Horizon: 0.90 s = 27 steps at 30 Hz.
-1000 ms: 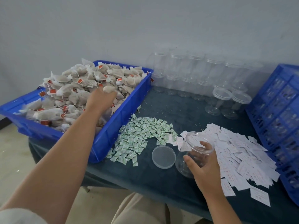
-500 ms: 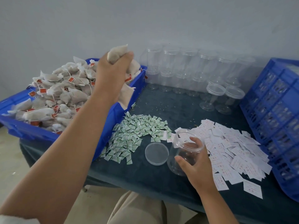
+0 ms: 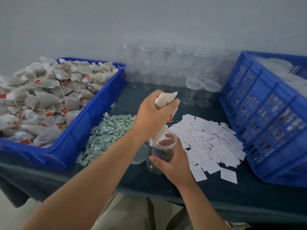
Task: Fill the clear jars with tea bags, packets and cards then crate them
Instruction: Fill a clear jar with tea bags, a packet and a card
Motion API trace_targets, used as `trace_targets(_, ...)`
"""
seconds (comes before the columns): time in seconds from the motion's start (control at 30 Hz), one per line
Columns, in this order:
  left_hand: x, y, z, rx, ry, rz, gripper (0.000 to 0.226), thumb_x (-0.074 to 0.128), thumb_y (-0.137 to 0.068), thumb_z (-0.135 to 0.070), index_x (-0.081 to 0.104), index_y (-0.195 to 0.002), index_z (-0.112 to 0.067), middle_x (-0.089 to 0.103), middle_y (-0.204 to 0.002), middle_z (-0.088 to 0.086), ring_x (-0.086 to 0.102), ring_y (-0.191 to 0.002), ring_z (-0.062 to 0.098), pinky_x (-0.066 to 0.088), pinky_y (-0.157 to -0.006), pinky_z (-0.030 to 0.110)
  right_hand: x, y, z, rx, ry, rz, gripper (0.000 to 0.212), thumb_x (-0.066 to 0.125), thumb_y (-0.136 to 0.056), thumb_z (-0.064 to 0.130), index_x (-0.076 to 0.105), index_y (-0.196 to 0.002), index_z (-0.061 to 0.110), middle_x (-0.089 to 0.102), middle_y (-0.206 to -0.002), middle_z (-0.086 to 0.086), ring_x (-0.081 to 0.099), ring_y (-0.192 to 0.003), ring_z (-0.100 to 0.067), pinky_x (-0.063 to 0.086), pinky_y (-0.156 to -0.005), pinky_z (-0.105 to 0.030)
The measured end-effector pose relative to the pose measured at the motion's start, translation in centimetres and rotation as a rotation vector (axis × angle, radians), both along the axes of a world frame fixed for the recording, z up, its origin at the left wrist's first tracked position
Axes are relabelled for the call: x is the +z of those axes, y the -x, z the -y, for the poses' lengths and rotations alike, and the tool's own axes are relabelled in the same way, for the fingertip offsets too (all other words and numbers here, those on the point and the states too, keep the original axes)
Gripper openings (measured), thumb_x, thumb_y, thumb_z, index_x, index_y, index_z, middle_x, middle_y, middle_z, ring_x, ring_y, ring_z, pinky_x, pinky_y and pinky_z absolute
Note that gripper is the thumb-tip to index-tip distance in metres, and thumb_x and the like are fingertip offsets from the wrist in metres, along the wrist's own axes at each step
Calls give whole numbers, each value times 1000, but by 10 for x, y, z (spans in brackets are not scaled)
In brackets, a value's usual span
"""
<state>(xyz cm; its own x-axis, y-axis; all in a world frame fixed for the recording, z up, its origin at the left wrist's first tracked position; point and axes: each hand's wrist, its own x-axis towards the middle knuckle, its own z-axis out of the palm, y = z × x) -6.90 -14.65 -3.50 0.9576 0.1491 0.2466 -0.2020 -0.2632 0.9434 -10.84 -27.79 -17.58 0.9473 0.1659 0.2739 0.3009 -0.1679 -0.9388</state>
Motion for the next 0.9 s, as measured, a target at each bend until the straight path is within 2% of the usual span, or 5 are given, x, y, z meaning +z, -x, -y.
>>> trace_targets(0.17, -8, 3, -16, -90, -134, -149, 12, 76, -89, -31, 64, -87, -27, 64, -73, -13, 58, -66, 2, 50, -63, 25, -1, -5, 4, -46, -47, 3, 86, 93, -73, 49, 52, -147, 32, 67, -139, 15, 64, -133, -12, 58, -106, -36)
trace_targets(0.23, -11, 4, -16, -50, -74, -165, 12, 76, -90, -27, 64, -90, -25, 63, -69, -17, 57, -62, 0, 49, -58, 23, 0, -3, 1, -27, 18, 19, 86, 92, -73, 53, 52, -147, 37, 65, -138, 21, 63, -132, -7, 56, -105, -28)
trace_targets(0.47, -5, 3, -24, -7, 594, -263, 29, 74, -91, -12, 68, -119, -20, 75, -88, -1, 63, -74, 10, 53, -64, 25, 5, 2, -1, -44, -31, 27, 80, 89, -71, 52, 52, -141, 39, 65, -132, 31, 63, -126, 3, 50, -98, -11)
trace_targets(0.7, 6, 11, -63, -164, -334, -197, 20, 86, -82, -32, 75, -99, -34, 77, -84, -10, 72, -69, 10, 53, -60, 27, 8, 3, -1, -61, 7, 19, 76, 87, -68, 58, 48, -133, 49, 63, -125, 41, 64, -117, 11, 48, -91, -5)
trace_targets(0.9, 1, 14, -51, -239, -596, -250, 15, 87, -76, -32, 78, -88, -36, 75, -83, -15, 70, -80, 9, 59, -70, 36, 8, 6, -1, -62, 59, 18, 84, 86, -71, 65, 49, -143, 40, 66, -128, 30, 66, -120, 3, 53, -93, -13)
